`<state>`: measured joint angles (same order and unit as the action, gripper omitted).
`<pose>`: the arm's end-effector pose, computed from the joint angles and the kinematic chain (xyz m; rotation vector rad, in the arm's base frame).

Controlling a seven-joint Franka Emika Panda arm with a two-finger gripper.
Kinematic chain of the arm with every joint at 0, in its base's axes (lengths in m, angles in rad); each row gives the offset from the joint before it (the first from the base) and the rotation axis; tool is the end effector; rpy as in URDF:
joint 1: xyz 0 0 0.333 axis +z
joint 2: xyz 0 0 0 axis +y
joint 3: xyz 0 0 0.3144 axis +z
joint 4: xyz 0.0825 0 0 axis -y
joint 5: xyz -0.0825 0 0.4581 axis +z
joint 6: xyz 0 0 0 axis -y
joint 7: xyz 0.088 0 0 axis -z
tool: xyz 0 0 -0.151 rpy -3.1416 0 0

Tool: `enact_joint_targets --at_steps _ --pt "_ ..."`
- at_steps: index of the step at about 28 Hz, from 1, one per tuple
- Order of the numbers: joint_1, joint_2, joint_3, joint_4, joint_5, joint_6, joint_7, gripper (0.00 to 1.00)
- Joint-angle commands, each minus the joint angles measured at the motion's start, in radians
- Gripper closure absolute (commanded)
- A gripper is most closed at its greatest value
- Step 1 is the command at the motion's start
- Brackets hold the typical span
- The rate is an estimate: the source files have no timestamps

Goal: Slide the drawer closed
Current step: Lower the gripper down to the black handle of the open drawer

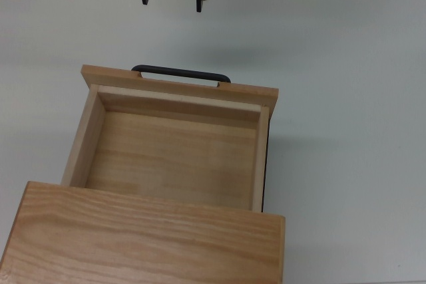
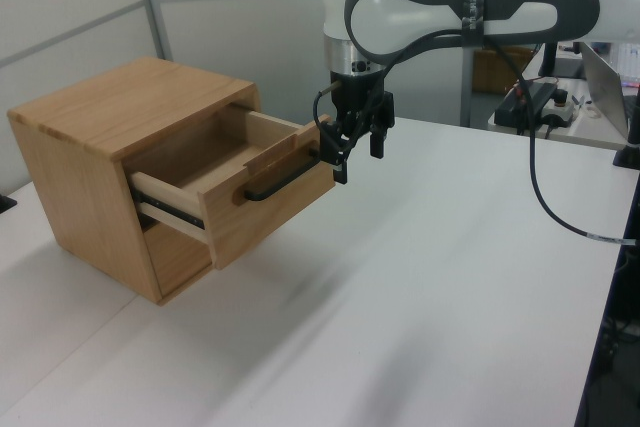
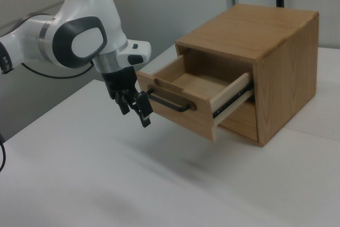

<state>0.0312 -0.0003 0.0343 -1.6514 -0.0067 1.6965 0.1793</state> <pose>0.6391 0.0410 0.5461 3.1347 -0.1775 0.0720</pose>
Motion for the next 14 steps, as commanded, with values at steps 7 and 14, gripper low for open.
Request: enact_joint_targets --at_steps 7,14 --pt "0.012 -0.017 0.003 -0.005 0.022 -0.044 -0.038 0.81" --pt "0.015 -0.017 0.007 -0.007 0.024 -0.054 -0.127 1.0"
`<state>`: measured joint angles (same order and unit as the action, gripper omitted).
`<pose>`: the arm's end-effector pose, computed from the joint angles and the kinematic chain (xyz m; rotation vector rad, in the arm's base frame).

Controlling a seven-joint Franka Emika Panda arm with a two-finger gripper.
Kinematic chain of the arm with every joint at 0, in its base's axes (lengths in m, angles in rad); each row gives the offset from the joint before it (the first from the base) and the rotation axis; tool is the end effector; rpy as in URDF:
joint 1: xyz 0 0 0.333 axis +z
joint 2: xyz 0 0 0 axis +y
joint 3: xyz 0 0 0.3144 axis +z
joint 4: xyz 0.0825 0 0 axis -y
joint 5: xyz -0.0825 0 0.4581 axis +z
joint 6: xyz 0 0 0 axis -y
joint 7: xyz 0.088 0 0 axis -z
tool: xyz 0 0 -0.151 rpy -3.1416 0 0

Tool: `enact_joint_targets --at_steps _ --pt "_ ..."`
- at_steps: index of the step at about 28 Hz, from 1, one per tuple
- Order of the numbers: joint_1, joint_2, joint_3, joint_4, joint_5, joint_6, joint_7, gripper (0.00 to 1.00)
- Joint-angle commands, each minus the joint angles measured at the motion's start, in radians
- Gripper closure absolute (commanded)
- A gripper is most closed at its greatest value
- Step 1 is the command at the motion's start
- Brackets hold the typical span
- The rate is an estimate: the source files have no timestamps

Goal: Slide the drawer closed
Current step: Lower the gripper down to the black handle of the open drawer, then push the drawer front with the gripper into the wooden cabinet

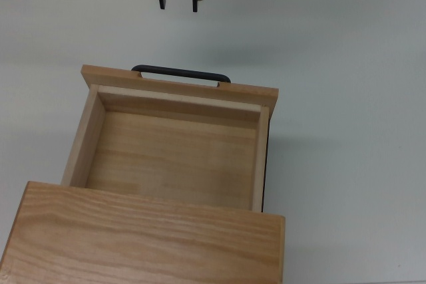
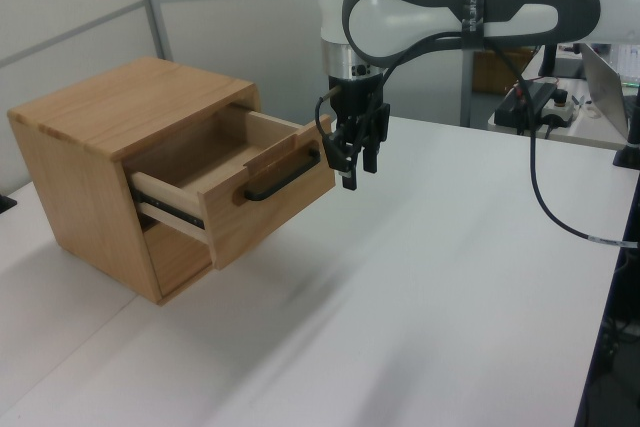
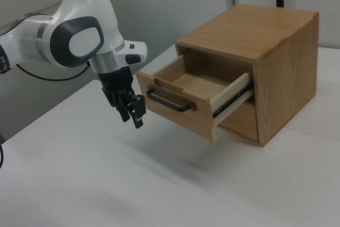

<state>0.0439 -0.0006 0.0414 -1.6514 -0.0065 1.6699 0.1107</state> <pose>0.6342 0.0533 0.5438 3.1366 -0.0389 0.0308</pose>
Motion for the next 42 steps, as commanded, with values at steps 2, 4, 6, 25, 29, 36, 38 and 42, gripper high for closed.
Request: enact_joint_targets --at_steps 2,4,6,25,29,36,38,42 --pt "0.002 -0.013 0.0 -0.005 0.023 -0.027 -0.057 1.0" --pt "0.002 -0.009 0.0 -0.005 0.023 -0.025 -0.059 1.0" --pt "0.002 -0.007 0.002 -0.005 0.023 -0.024 -0.059 1.0" --pt "0.004 0.14 0.002 0.045 0.022 0.082 -0.045 1.0" --pt "0.004 0.16 0.002 0.044 0.022 0.132 -0.033 1.0" --pt "0.027 0.206 -0.017 0.045 0.011 0.252 0.004 1.0" --pt "0.027 0.223 -0.02 0.059 0.01 0.278 0.004 1.0" --pt "0.021 0.284 -0.021 0.123 0.003 0.323 0.003 1.0"
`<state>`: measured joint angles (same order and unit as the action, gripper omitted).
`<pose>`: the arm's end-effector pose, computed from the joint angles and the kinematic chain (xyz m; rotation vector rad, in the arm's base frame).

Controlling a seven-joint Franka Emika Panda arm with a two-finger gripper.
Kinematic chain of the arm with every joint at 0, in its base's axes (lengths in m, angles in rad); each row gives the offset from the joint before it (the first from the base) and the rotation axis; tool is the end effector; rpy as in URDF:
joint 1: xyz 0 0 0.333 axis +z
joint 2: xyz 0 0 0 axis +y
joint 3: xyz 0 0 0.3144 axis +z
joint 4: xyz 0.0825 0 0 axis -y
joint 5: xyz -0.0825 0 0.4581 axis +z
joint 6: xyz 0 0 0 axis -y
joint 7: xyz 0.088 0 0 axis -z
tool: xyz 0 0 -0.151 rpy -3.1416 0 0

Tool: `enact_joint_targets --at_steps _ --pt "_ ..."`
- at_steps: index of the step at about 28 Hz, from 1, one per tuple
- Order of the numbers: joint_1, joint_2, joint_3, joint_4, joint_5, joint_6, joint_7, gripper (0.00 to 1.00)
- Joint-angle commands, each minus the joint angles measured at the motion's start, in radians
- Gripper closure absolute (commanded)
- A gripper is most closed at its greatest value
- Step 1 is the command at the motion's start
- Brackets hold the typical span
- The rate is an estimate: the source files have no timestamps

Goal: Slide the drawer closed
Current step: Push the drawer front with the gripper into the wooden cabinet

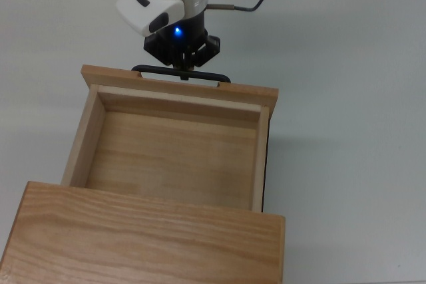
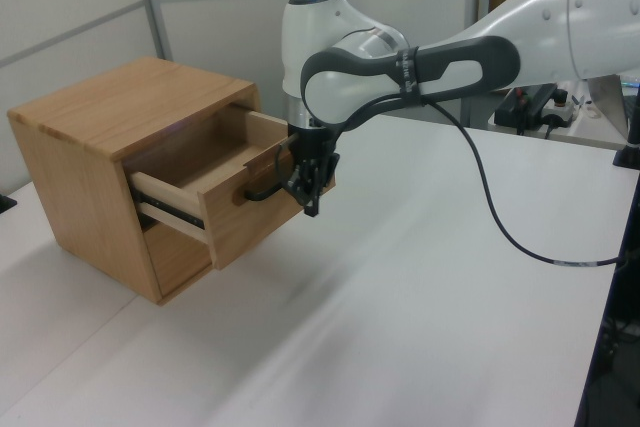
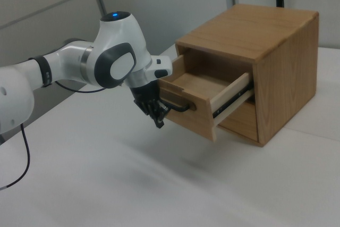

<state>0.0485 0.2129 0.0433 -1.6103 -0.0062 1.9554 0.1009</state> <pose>0.7156 0.0634 0.4504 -3.1189 0.0136 -0.2053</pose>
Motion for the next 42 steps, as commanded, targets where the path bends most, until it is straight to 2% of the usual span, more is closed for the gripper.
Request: enact_joint_targets --at_steps 1,10,15,42 --pt "0.011 0.08 -0.023 0.093 0.002 0.045 0.013 1.0" --pt "-0.005 0.176 -0.039 0.17 -0.001 0.125 0.013 1.0" --pt "-0.004 0.215 -0.046 0.184 -0.001 0.189 0.013 1.0" --pt "-0.007 0.227 -0.066 0.196 -0.005 0.697 0.003 1.0"
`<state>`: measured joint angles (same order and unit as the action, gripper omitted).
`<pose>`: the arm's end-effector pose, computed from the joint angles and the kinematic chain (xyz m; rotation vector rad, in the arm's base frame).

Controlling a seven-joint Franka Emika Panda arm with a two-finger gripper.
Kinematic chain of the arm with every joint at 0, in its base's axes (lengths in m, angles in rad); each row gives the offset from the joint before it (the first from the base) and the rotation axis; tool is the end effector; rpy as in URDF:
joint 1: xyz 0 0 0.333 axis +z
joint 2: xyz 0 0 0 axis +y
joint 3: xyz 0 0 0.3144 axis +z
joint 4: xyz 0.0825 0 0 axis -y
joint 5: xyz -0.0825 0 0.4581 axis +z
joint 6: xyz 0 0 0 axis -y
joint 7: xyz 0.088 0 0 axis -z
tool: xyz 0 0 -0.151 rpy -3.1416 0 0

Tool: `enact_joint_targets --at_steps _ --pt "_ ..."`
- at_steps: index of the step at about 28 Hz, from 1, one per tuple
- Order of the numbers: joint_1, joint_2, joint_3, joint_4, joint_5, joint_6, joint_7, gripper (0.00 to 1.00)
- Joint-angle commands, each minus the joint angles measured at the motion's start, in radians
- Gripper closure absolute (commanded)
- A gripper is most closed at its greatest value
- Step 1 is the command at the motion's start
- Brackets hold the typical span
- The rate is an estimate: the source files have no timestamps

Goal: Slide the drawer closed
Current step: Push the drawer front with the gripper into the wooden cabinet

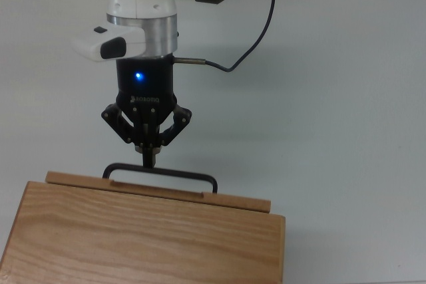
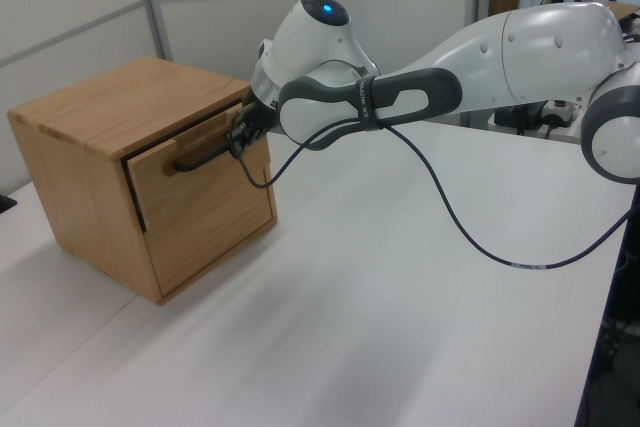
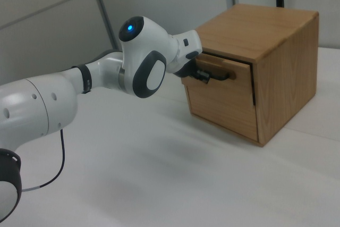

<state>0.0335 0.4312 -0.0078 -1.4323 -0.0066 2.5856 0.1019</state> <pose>0.8343 0.0225 0.4758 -2.9031 0.1016 -1.0955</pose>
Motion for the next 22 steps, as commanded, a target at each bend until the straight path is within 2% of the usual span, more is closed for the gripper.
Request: enact_joint_targets --at_steps 1,11,18,22 --pt "0.006 0.009 -0.015 0.016 -0.004 0.073 0.002 1.0" --pt "0.006 0.043 -0.015 0.012 -0.01 0.165 0.001 1.0" --pt "0.006 0.032 -0.015 0.01 -0.006 0.153 0.004 1.0" --pt "0.003 0.017 -0.014 0.001 -0.004 0.073 0.005 1.0"
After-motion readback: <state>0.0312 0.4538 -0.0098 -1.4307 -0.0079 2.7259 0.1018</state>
